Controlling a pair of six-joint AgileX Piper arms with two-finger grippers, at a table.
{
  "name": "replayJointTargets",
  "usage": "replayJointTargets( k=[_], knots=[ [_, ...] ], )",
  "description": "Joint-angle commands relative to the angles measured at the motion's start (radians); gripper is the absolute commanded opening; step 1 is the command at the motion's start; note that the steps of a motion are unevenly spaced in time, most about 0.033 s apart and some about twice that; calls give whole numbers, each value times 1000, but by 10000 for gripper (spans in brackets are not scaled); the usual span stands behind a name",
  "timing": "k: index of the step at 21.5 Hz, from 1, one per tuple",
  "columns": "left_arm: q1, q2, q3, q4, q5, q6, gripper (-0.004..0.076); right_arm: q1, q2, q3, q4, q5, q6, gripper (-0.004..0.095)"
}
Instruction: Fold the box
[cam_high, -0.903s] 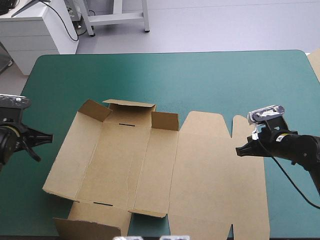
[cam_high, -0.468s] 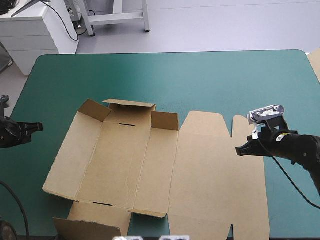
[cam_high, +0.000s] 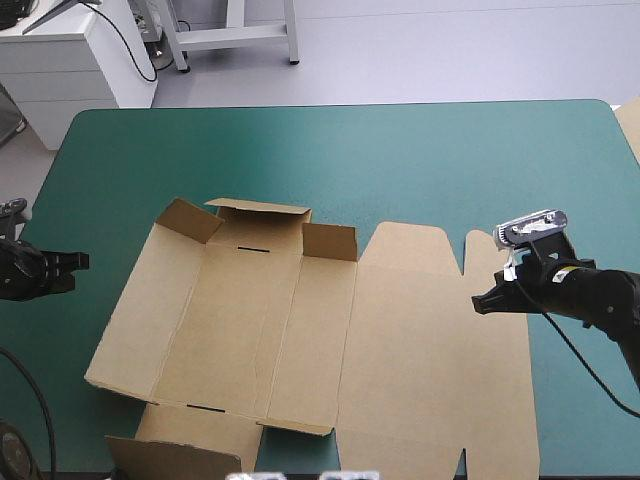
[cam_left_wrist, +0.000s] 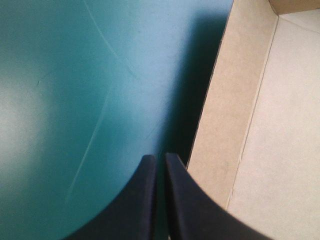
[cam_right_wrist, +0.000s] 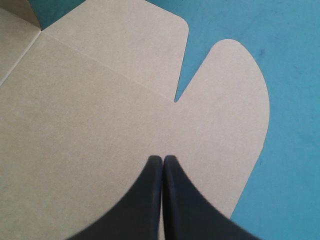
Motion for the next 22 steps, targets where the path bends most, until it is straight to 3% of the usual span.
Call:
replayJointTargets(
  k=[1, 4, 5, 7, 12, 22],
  knots=[
    [2, -26, -20, -44, 56, 7, 122, -5, -16, -27, 16, -45, -16, -15],
    [2, -26, -13, -47, 57, 2, 267, -5, -16, -27, 16, -55, -19, -15],
    [2, -26, 15, -48, 57, 2, 369, -5, -16, -27, 16, -55, -19, -15],
    [2, -22, 84, -53, 55, 49, 426, -5, -16, -27, 16, -57, -19, -16],
    [2, -22, 287, -118, -45, 168, 424, -5, -16, -27, 16, -59, -19, -15],
    [-2, -22, 355, -275, 27, 320, 424, -5, -16, -27, 16, -54, -22, -16]
  ],
)
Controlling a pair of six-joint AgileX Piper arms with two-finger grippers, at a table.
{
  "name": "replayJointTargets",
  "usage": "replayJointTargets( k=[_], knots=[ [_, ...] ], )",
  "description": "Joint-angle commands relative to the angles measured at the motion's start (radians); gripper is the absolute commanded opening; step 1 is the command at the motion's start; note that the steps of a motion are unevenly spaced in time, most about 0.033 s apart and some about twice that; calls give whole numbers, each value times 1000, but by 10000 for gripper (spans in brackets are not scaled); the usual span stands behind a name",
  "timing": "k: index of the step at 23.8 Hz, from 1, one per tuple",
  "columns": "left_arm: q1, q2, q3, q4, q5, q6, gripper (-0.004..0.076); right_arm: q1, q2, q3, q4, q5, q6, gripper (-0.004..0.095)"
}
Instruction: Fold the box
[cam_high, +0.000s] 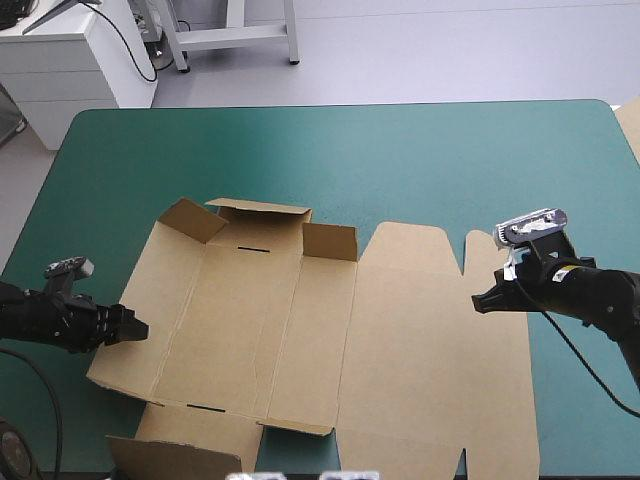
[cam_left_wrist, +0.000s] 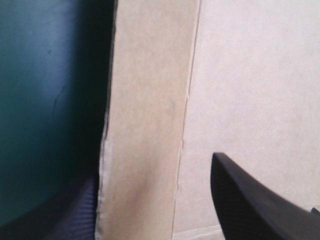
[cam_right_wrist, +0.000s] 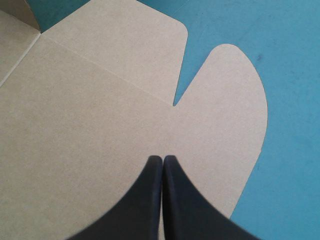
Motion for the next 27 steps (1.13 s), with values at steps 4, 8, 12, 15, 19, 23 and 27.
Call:
replayJointTargets(
  k=[4, 8, 12, 15, 19, 23, 27],
  knots=[
    [-33, -25, -21, -61, 79, 14, 421, -5, -16, -27, 9, -43, -11, -15],
    [-87, -25, -21, -40, 81, 14, 421, -5, -16, -27, 9, -43, -11, -15],
    [-119, -25, -21, -5, 69, 8, 421, -5, -16, -27, 9, -40, -11, -15],
    [-119, -25, -21, -8, 57, 4, 398, -5, -16, -27, 9, -31, -11, -15],
    [-119, -25, -21, -2, 55, 4, 197, -5, -16, -27, 11, -25, -11, -16],
    [-119, -25, -21, -2, 53, 4, 180, -5, -16, -27, 11, -21, -11, -16],
    [-121, -25, -21, -2, 49, 4, 180, -5, -16, -27, 11, -17, -11, -16]
  ],
)
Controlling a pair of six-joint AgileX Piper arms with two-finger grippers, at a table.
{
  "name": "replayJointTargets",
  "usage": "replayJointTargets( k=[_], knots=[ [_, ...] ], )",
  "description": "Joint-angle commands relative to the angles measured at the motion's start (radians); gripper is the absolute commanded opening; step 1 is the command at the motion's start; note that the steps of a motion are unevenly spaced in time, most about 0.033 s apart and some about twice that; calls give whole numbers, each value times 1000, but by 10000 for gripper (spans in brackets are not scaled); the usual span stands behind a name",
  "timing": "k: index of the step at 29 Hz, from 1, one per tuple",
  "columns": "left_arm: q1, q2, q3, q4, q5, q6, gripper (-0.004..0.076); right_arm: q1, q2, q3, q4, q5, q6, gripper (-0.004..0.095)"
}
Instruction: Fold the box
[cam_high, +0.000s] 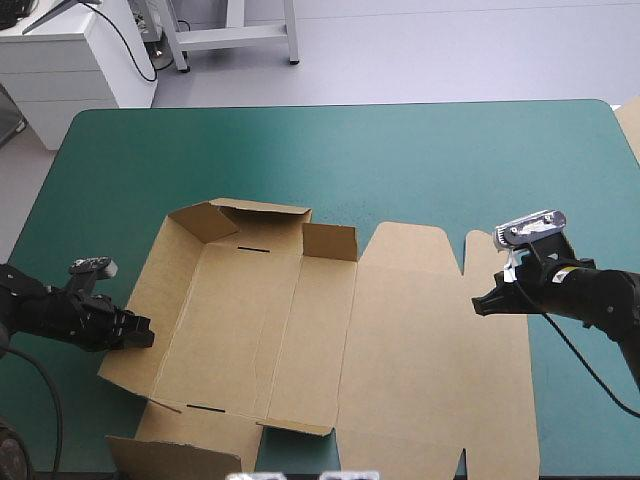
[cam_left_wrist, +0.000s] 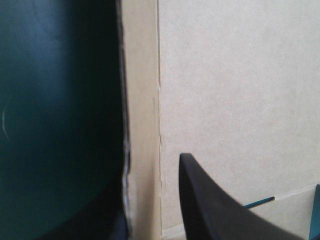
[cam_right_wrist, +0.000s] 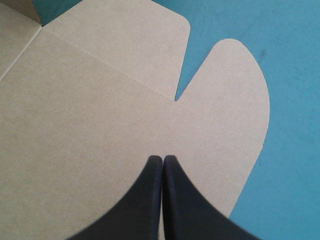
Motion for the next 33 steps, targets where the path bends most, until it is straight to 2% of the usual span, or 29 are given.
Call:
replayJointTargets(
  k=[1, 5, 6, 8, 21, 28, 33],
  knots=[
    [-16, -25, -22, -39, 47, -12, 179, -5, -16, -27, 14, -32, -7, -16],
    [-73, -25, -22, 67, 18, -54, 151, -5, -16, -27, 14, -24, -7, -16],
    [-96, -25, -22, 97, 11, -68, 118, -5, -16, -27, 14, -20, -7, -15],
    [-138, -25, -22, 161, -19, -102, -10, -5, -16, -27, 14, -13, -7, -15],
    [-148, -25, -24, 148, -114, -103, -8, -5, -16, -27, 16, -11, -4, -15],
    [-157, -25, -113, 80, -202, 63, -8, -5, -16, -27, 16, -11, 4, -15],
    [-245, -25, -226, 92, -296, 109, -8, -5, -16, -27, 16, -22, 20, -15]
  ],
)
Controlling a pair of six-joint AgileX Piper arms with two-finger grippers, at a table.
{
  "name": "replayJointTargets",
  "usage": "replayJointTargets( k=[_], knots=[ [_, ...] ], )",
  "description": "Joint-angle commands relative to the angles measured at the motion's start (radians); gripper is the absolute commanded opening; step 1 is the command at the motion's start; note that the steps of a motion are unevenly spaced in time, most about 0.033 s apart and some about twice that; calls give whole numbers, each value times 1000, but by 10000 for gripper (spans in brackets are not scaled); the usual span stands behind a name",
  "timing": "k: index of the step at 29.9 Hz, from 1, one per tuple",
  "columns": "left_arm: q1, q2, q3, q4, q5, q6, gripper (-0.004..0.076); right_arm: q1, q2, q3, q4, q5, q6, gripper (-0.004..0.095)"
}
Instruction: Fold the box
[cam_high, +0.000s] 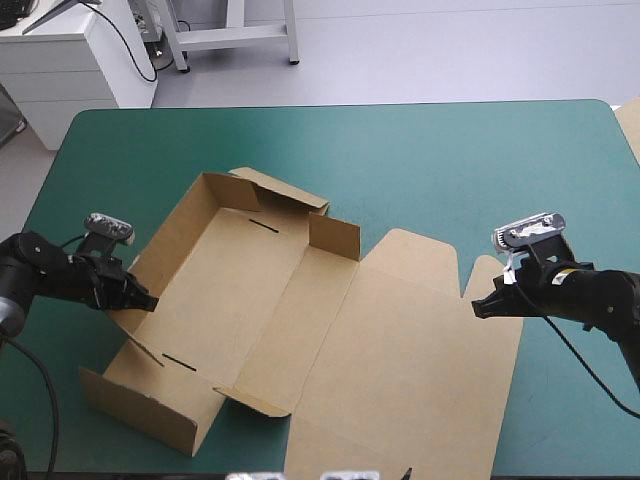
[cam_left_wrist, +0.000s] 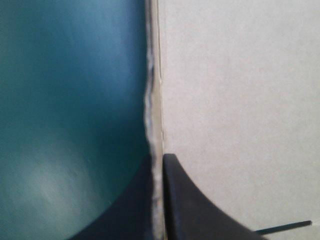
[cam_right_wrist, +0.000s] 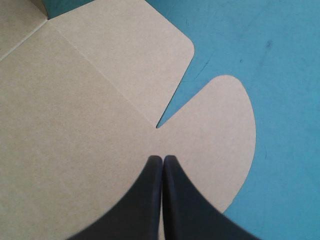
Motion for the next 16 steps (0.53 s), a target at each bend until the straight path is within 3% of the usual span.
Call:
replayJointTargets(
  k=[1, 12, 16],
  knots=[
    [-70, -27, -99, -35, -79, 49, -8, -5, -16, -29, 15, -48, 10, -15],
    [-379, -27, -228, 232, -300, 67, -8, -5, -16, -29, 18, -46, 24, -15],
    [-482, -27, -235, 327, -429, 67, -8, -5, -16, -29, 20, -46, 28, -15]
  ],
)
